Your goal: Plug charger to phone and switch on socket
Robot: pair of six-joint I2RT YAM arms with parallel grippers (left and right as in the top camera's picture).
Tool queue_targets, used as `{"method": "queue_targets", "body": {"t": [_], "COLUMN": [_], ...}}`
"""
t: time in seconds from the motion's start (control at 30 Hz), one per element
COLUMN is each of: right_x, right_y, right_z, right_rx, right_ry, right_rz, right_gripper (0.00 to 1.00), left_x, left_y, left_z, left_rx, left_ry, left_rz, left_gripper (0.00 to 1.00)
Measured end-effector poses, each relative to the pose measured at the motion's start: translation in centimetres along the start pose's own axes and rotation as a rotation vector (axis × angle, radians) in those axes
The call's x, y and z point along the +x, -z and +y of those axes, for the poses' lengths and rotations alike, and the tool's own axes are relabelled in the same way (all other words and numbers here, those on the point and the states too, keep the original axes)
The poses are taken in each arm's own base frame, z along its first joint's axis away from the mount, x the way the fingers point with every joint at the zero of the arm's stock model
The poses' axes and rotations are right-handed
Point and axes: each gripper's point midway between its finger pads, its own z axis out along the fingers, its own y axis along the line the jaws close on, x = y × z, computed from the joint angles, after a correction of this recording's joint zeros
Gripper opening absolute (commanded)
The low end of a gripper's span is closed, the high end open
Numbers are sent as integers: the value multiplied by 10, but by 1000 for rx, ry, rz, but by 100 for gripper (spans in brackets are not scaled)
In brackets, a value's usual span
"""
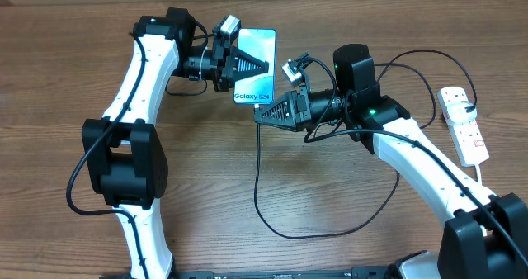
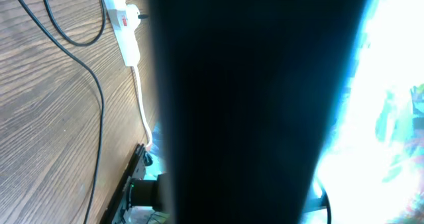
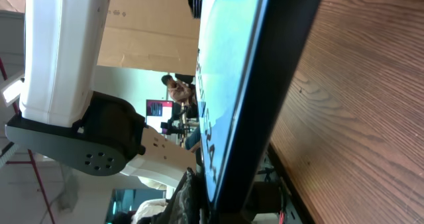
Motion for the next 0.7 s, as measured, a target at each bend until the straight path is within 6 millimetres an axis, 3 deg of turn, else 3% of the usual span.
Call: {"method": "queue_targets", "body": {"t": [0.7], "right_x": [-4], "right_y": [-7], "right_z": [8], "right_rx": [-10], "right_ry": [14], "right_rz": [-13], "right_gripper": [4], "left_x": [-1], "left_y": [2], "left_z": [-1], "left_rx": [7], "left_ry": [23], "left_rz": [-5], "left_gripper": [4]}}
